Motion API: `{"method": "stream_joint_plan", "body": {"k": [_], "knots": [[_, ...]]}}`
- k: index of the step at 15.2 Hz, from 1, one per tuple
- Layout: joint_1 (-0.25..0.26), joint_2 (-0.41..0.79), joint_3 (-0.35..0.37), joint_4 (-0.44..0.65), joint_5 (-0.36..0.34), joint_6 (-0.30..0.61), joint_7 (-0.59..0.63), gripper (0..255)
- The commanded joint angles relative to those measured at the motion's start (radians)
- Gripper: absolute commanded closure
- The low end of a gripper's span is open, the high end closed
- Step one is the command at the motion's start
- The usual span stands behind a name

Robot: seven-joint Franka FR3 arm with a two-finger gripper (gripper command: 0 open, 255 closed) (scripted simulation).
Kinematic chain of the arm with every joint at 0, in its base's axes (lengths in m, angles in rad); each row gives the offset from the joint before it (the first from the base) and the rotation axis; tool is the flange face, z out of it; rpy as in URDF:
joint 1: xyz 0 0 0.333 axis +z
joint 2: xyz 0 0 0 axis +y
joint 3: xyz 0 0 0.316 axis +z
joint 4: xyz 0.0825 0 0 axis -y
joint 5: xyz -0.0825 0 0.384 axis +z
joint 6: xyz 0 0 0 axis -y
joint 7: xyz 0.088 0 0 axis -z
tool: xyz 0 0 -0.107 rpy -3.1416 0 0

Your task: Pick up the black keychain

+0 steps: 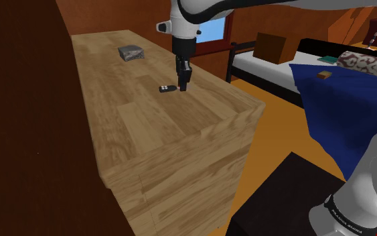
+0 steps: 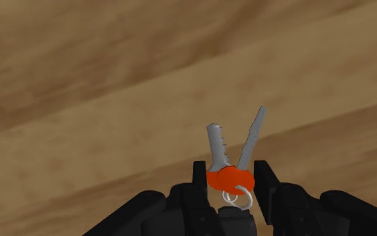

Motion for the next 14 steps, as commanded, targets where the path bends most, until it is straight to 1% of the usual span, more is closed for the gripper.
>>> {"method": "stream_joint_plan", "body": {"k": [1, 12, 14], "knots": [[0.000, 0.003, 0.000, 0.029, 0.000, -0.027, 0.000, 255], [0.003, 0.042, 0.001, 0.231, -0.005, -0.190, 0.006, 255], [0.003, 0.042, 0.001, 0.234, -0.005, -0.192, 0.006, 255]]}}
